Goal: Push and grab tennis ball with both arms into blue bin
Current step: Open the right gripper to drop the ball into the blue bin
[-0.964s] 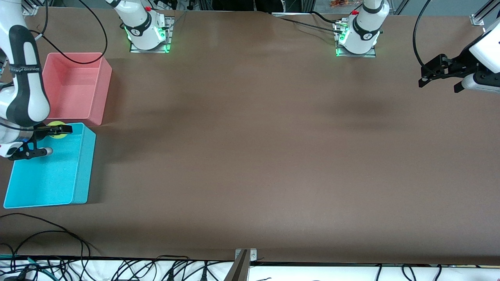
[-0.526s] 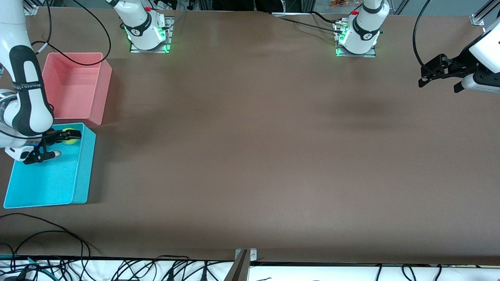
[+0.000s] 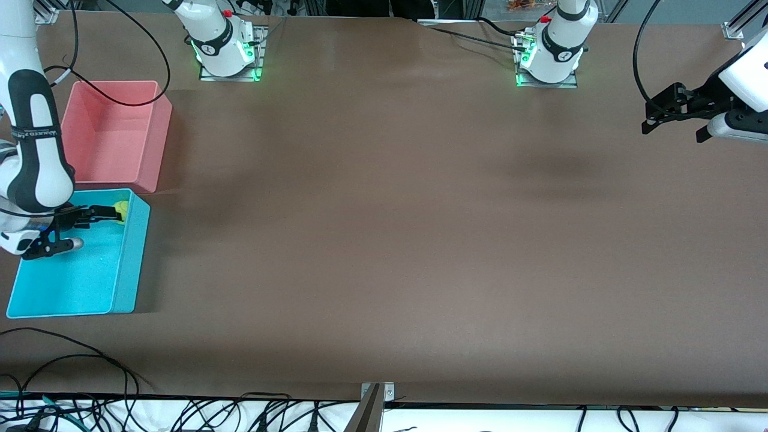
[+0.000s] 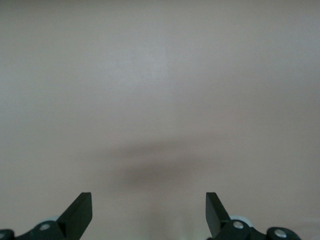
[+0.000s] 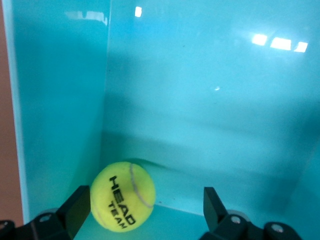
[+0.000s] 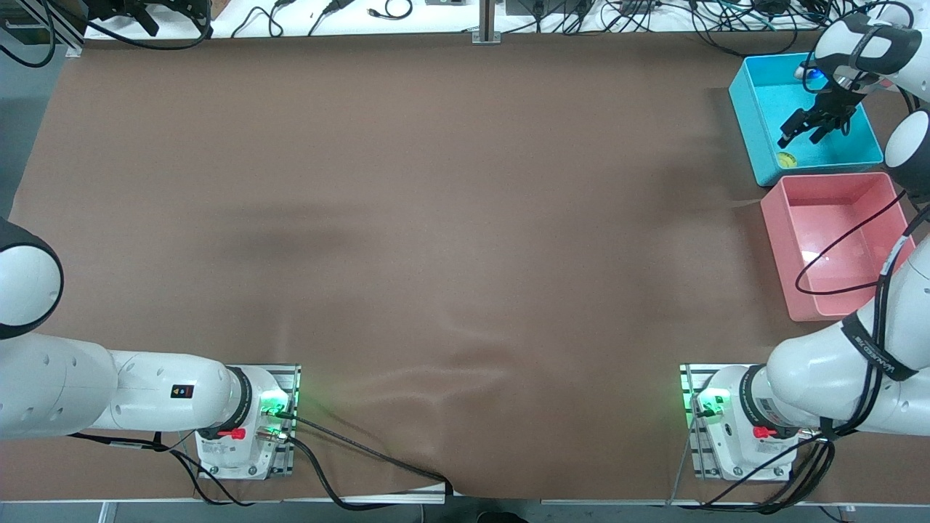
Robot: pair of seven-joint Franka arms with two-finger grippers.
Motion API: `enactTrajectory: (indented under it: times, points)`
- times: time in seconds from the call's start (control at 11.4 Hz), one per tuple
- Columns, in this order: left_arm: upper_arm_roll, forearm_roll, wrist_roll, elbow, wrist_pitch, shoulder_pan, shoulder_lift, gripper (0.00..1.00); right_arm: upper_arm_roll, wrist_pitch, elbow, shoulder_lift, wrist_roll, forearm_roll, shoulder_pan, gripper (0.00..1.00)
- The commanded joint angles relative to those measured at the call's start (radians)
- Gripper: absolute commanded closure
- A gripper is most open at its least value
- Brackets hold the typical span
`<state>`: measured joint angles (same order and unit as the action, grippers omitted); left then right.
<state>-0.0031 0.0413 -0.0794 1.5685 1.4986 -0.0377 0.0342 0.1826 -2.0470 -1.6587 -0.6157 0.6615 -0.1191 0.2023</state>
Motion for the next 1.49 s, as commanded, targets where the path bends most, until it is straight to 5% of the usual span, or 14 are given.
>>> enactTrajectory:
  times: [0.0,0.7,0.96,1.4]
  points:
    - [-0.002,-0.004,0.017,0.013,0.008,-0.005,0.018,0.0,0.008,0.036,0.062,0.028,0.012,-0.017,0.023,0.0]
    - [-0.002,-0.004,0.017,0.013,0.008,-0.005,0.018,0.0,-0.009,0.338,0.142,0.335,-0.146,0.022,0.01,0.0]
    - [-0.003,-0.003,0.017,0.013,0.008,-0.005,0.018,0.0,-0.028,0.395,0.142,0.408,-0.271,0.09,-0.102,0.0]
    - [-0.008,-0.011,0.01,0.013,0.008,0.007,0.018,0.0,-0.06,0.325,-0.002,0.577,-0.608,0.122,-0.233,0.0]
